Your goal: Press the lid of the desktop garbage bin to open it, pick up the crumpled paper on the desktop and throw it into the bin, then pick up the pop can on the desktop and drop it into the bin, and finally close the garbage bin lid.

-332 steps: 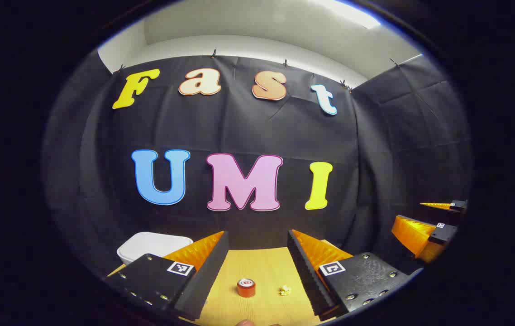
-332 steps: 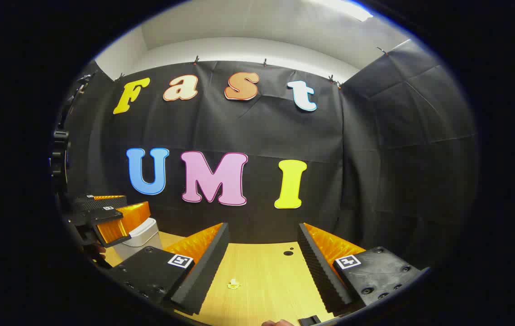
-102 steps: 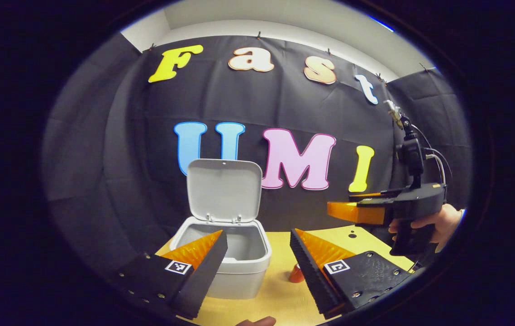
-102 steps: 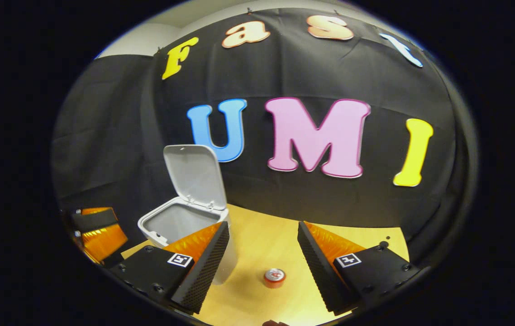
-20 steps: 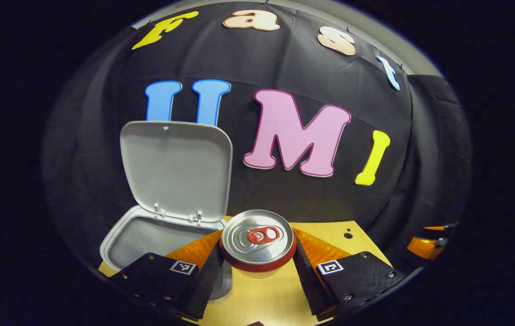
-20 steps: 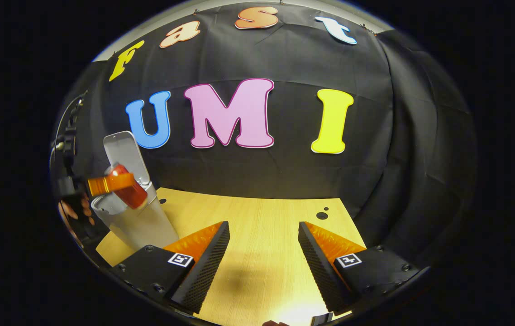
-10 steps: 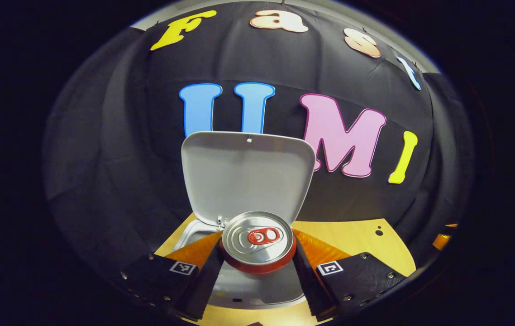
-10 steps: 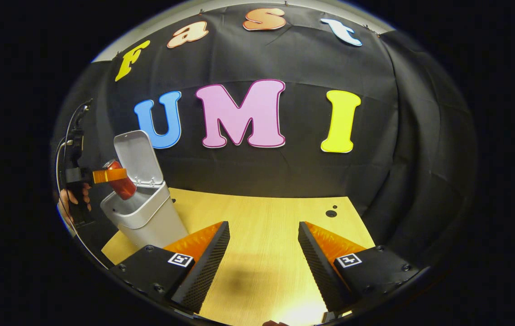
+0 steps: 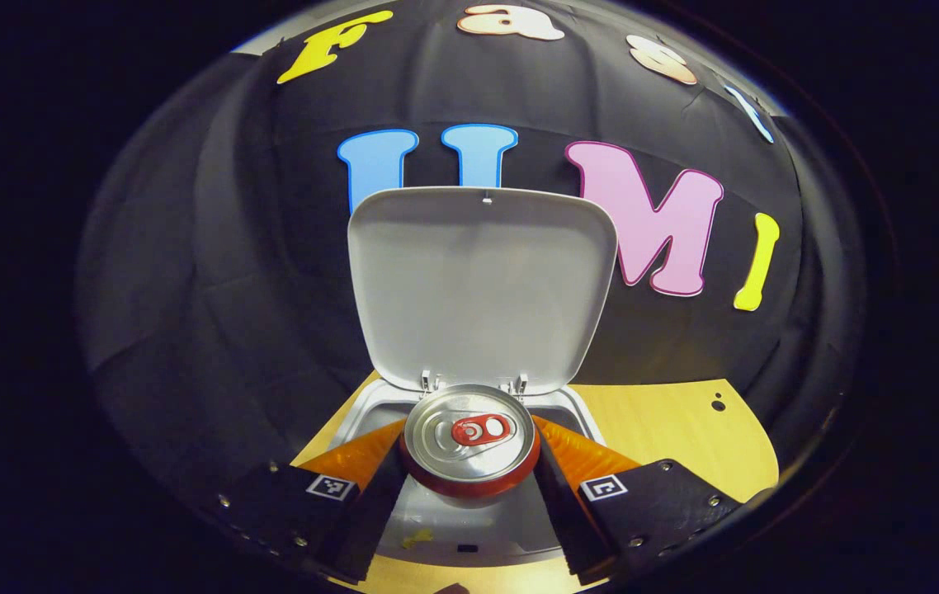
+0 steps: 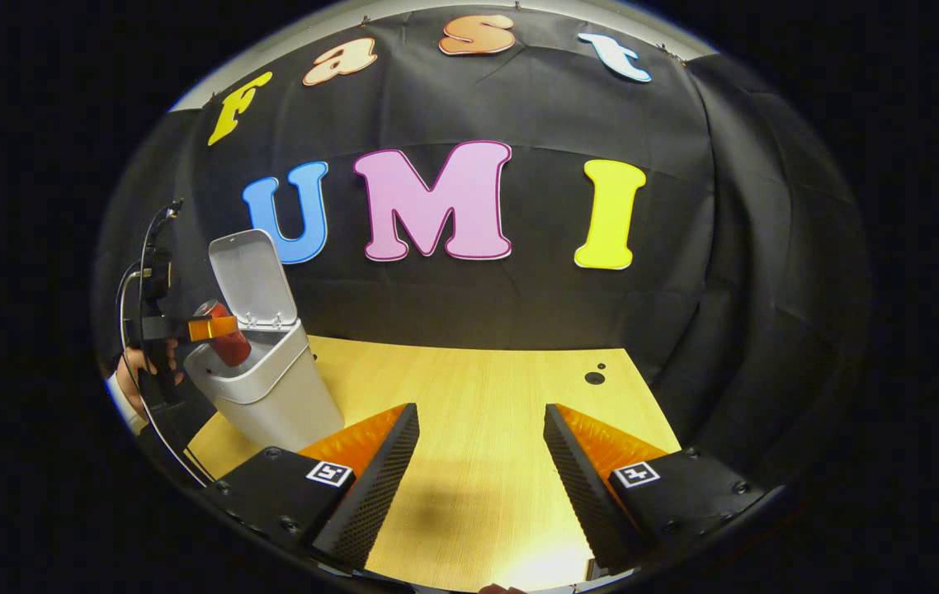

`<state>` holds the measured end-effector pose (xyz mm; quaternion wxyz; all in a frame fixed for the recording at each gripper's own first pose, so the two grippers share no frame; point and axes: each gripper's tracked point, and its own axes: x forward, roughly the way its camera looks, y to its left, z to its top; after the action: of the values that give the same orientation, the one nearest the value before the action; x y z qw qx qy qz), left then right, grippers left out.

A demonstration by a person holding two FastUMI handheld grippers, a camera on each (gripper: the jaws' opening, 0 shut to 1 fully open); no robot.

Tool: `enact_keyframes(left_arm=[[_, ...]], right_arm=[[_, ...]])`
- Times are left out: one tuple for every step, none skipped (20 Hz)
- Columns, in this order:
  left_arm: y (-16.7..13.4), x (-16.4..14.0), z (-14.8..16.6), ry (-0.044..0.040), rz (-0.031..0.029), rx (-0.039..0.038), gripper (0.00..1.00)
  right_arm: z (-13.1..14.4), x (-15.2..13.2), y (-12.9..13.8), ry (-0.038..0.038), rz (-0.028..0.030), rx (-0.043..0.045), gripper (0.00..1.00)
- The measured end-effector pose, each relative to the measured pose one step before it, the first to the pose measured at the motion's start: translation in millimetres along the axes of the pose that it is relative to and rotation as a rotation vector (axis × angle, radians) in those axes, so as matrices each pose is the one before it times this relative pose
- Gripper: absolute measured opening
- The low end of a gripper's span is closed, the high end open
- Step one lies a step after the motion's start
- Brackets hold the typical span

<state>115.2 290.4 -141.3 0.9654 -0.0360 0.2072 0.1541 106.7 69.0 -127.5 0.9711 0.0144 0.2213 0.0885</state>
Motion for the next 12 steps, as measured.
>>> enact_keyframes(left_arm=[[2.10, -0.46, -3.46, 0.01051, 0.01278, 0.00819, 0.84], [1.98, 0.66, -2.11, 0.00388, 0.01227, 0.00493, 0.84], [-1.33, 1.39, -1.29, -0.00192, -0.00381, 0.00007, 0.85], [-1.71, 1.65, -1.88, 0.00490, -0.00615, -0.00247, 0.84], [-1.72, 1.54, -5.03, 0.01200, -0.01109, -0.00602, 0.85], [2.60, -1.70, -5.63, 0.01344, -0.00242, -0.01139, 0.84], [-2.60, -1.80, -1.21, 0.00425, -0.01421, -0.01284, 0.84], [-3.70, -4.47, 4.31, -0.02575, -0.01679, -0.01809, 0.85], [-2.97, -0.61, 11.60, -0.05933, -0.01702, 0.00857, 0.85], [2.60, 8.35, 6.31, -0.02313, 0.02410, 0.03245, 0.85], [11.15, 4.31, -19.16, 0.06968, 0.05453, 0.04135, 0.84], [3.91, -2.23, -18.04, 0.09300, 0.02770, -0.01544, 0.84]], right_arm=[[-2.06, -1.80, -2.40, 0.00401, -0.00552, 0.00625, 0.98], [-2.97, -1.67, -1.51, 0.00466, -0.00450, 0.00663, 0.98], [-2.81, -1.24, -1.71, 0.00416, -0.00373, 0.00554, 0.98], [-2.32, -1.50, -1.73, 0.00458, -0.00400, 0.00448, 0.98], [-1.59, -0.50, -1.38, 0.00109, -0.00298, 0.00276, 0.98], [-1.28, -0.99, -1.35, 0.00222, -0.00229, 0.00091, 0.98], [-1.05, -1.00, -0.33, 0.00237, -0.00112, -0.00115, 0.98], [-0.18, -0.49, -1.00, -0.00090, -0.00100, -0.00130, 0.98], [0.65, -0.75, -0.32, -0.00324, -0.00198, -0.00092, 0.98], [-0.43, 0.38, -1.27, -0.00129, -0.00077, 0.00143, 0.98], [0.11, 0.31, 0.09, 0.00201, 0.00037, 0.00366, 0.98], [-0.88, 0.42, 1.25, 0.00395, 0.00374, 0.00333, 0.98]])
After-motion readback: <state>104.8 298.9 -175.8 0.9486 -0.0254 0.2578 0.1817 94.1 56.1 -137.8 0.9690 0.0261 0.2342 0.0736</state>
